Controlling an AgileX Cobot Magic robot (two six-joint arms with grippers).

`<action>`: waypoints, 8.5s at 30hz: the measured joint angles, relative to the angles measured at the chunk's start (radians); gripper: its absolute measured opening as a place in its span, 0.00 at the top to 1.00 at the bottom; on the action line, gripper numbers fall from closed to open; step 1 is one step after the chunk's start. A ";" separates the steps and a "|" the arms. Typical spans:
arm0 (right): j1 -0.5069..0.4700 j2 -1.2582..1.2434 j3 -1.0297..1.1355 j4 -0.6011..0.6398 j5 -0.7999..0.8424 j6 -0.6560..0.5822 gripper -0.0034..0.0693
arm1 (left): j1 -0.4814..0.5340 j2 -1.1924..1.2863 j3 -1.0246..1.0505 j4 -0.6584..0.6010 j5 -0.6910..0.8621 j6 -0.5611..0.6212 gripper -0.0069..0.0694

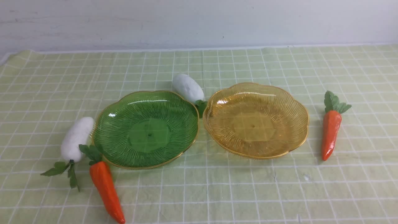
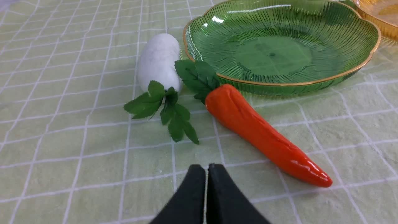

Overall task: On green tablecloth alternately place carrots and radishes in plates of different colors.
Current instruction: 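Pick up the carrot and put it on the nearest plate, then pick up the vegetable and place it in the green plate with the right gripper, then pick up the white radish and place it on the plate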

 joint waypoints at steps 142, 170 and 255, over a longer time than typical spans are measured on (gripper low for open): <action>-0.012 2.085 -1.492 0.095 0.489 0.164 0.60 | 0.046 1.838 -1.481 -0.390 0.611 0.141 0.35; 0.545 2.356 -2.072 0.628 0.481 -0.076 0.44 | 0.271 1.712 -1.256 -0.286 0.561 0.209 0.42; 0.369 2.358 -2.394 0.446 0.586 -0.222 0.41 | -0.002 2.084 -2.241 -0.325 0.849 -0.021 0.92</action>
